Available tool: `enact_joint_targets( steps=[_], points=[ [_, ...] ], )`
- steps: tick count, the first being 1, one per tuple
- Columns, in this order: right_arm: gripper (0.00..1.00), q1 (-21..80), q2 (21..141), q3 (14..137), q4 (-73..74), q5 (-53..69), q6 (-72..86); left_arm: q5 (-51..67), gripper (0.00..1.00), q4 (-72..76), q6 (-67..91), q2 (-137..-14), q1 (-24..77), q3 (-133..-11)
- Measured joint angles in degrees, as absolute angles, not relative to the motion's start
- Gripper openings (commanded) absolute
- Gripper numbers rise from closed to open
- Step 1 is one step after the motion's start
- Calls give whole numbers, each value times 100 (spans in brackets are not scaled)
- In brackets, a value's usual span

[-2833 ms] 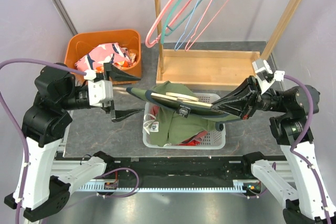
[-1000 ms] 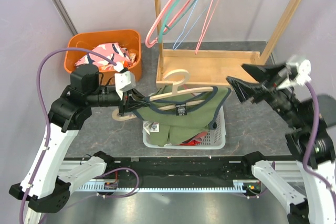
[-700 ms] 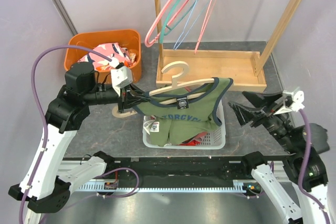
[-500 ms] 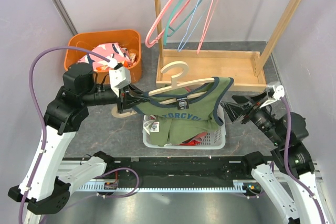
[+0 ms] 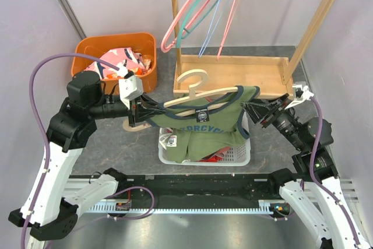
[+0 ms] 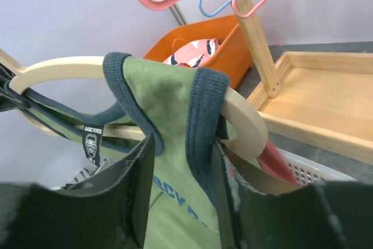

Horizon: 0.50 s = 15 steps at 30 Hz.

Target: Remove the tank top from the hanger

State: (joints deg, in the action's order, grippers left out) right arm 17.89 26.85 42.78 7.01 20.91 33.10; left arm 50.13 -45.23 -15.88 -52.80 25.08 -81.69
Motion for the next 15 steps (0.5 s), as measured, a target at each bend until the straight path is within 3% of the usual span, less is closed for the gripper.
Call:
enact_joint_targets(
  steps=[3,8,15],
  points=[
    [33,1789,2775,4259,519,2171,3485,5013,2,-4523,-1588,-5277,2508,-8169],
    [0,1789,2823,4209,357,2311,3736,5015,2,-4523,-1590,-5277,2508,-8169],
    [0,1791,2832,4497,504,2025,3813,5013,2,-4521,-1590,-5258,2508,-8169]
  ],
)
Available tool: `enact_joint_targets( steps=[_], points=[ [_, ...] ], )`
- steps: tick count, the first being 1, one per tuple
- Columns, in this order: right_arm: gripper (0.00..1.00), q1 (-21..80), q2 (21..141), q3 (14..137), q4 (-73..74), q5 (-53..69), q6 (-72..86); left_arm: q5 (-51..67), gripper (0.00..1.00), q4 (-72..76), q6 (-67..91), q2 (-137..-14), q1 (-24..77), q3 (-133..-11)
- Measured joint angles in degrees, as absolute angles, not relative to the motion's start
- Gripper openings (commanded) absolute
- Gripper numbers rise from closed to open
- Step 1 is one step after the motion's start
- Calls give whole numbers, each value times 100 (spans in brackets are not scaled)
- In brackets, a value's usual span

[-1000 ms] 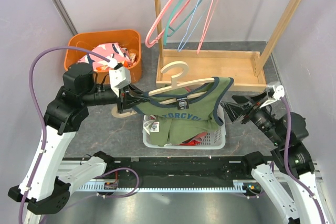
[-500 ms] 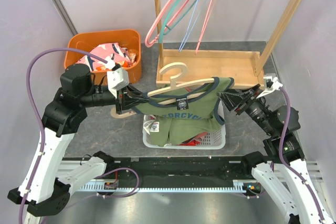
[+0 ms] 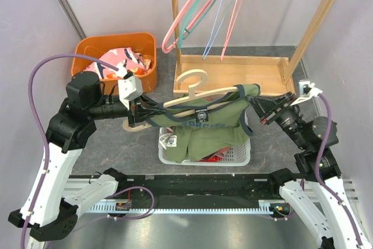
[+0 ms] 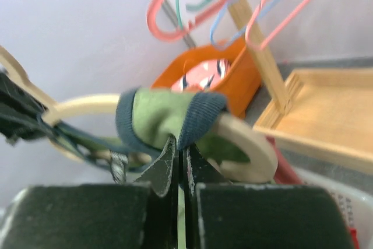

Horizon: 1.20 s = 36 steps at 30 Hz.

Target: Remove the tank top from the hanger

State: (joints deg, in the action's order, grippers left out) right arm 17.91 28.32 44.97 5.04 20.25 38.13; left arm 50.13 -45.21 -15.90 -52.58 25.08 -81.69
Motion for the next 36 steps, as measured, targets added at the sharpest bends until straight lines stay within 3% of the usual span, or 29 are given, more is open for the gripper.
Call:
enact_joint_targets(
  steps=[10,19,28,36],
  points=[
    [0,1820,2902,5808,895,-196,3577,5009,2,-4510,-1649,-5113,2482,-8169],
    [0,1850,3618,5749,1514,-1564,3269,4993,2,-4536,-1765,-5087,2482,-8158],
    [0,1865,4066,5570,1855,-1959,2906,4982,2,-4630,-1859,-5087,2482,-8158],
    [3,1846,4342,5236,1900,-1297,2705,5157,2,-4674,-1859,-5111,2480,-8309]
  ],
)
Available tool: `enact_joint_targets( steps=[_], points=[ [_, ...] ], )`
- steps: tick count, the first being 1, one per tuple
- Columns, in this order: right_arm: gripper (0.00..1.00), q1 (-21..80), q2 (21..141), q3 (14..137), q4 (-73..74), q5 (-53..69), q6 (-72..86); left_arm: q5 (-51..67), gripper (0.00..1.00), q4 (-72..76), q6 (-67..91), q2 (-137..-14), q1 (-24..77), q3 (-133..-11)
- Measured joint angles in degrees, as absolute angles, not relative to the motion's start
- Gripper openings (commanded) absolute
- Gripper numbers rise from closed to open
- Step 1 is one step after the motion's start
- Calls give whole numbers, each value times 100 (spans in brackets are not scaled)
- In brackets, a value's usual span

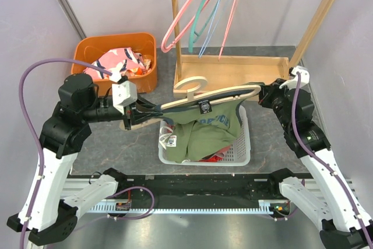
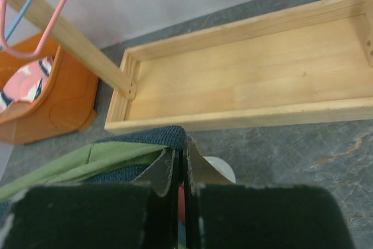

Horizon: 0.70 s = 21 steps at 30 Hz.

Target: Remove the tank top from the hanger

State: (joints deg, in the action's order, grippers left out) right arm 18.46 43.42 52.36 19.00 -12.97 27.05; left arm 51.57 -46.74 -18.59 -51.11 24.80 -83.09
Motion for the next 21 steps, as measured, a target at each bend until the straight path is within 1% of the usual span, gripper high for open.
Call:
enact_joint_targets(
  steps=[1,2,4,5,7,8,11,15,18,21],
  points=[
    [9,1841,4342,5205,1916,-1140,2652,5194,2,-4676,-1857,-5131,2482,-8385],
    [27,1831,4322,5177,1929,-978,2585,5234,2,-4674,-1852,-5146,2482,-8436],
    [49,1811,4206,5111,1942,-679,2475,5310,2,-4646,-1841,-5194,2482,-8552],
    [62,1804,4097,5065,1962,-497,2388,5323,2,-4624,-1824,-5216,2480,-8589],
    [70,1776,3728,5015,2115,-119,2128,5402,2,-4567,-1739,-5286,2473,-8659],
    [75,1769,3555,5015,2187,-14,2060,5419,2,-4539,-1712,-5317,2471,-8676],
    [80,1715,2849,5068,2453,318,1712,5435,2,-4475,-1643,-5457,2456,-8772],
    [80,1712,2126,5411,2845,930,1308,5435,2,-4403,-1632,-5749,2449,-8925],
    [79,1712,1876,5649,3111,1433,1009,5437,2,-4331,-1634,-6051,2449,-9026],
    [77,1732,1876,5852,3341,1940,733,5542,2,-4333,-1638,-6296,2449,-9030]
  ],
)
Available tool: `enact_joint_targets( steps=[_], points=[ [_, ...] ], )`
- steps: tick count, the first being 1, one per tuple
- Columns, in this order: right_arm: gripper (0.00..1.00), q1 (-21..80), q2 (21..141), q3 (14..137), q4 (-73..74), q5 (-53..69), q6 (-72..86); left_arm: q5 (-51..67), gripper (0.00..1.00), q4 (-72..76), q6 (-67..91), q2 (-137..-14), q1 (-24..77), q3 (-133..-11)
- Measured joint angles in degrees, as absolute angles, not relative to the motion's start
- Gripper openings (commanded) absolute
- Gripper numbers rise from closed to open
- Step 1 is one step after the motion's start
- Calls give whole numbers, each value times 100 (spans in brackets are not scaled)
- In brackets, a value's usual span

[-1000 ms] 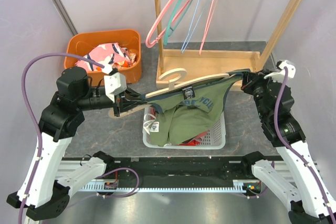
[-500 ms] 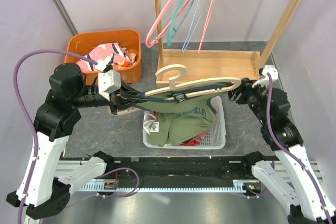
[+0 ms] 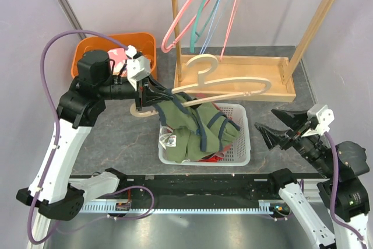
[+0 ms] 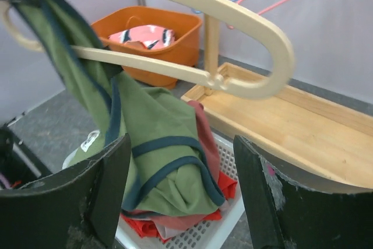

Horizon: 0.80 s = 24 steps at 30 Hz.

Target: Remove the tank top from the hanger

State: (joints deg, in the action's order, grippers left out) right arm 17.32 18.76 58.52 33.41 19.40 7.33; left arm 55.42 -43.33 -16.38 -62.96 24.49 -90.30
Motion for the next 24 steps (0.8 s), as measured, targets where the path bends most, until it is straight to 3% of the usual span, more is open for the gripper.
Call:
enact_joint_targets(
  steps=[8,15,24],
  points=[
    [71,1975,2729,6956,3697,2650,165,5986,2,-4565,-1815,-6403,2451,-9137],
    [74,2174,3514,8197,3780,2814,-384,6254,6,-4906,-2165,-6403,2528,-9238],
    [72,2322,4353,8571,4088,3603,-770,6366,6,-5203,-2438,-6342,2585,-9041]
  ],
)
